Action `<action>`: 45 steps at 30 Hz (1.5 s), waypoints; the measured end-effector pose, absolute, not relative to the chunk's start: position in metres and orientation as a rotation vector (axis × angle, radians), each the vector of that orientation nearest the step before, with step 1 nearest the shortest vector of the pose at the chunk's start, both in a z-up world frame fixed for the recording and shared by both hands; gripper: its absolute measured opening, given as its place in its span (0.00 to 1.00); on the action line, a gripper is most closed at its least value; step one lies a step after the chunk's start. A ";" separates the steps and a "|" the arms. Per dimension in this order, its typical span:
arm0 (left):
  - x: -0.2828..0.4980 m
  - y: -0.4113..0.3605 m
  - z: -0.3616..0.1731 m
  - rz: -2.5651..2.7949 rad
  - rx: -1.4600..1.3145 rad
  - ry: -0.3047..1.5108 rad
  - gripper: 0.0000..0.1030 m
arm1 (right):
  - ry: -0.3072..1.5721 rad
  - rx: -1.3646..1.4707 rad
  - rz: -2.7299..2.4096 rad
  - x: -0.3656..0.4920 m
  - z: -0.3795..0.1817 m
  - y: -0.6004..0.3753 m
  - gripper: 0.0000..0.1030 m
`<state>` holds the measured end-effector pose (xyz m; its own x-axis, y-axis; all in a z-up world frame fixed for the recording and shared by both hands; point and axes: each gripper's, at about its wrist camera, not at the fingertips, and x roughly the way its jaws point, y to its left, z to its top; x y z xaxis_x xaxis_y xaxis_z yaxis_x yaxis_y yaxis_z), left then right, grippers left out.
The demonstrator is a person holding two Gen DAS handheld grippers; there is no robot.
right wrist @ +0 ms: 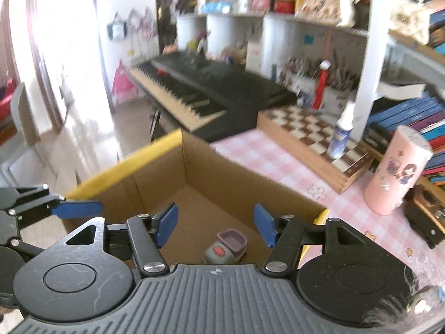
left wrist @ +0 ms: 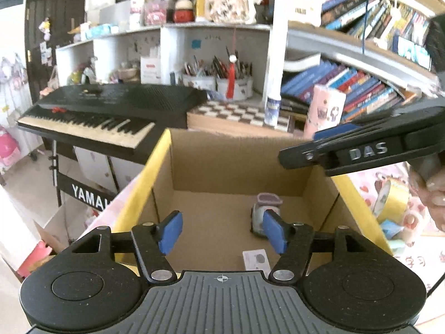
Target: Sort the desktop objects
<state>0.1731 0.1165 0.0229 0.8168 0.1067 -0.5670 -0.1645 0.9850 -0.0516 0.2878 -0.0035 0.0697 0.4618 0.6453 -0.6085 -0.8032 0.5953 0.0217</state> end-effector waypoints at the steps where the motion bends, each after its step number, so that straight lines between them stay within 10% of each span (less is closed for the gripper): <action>1: 0.170 0.117 0.025 0.148 -0.106 0.589 0.68 | 0.599 -0.270 0.896 0.284 0.073 -0.007 0.60; 45: 0.010 0.106 0.011 0.076 -0.140 0.596 0.81 | 0.521 -0.064 0.407 0.039 0.019 -0.103 0.77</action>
<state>0.0097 0.1061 0.0108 0.8249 0.0307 -0.5644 -0.1114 0.9878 -0.1091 0.0386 -0.1030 0.0185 0.7895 0.3618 -0.4958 -0.3941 0.9181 0.0424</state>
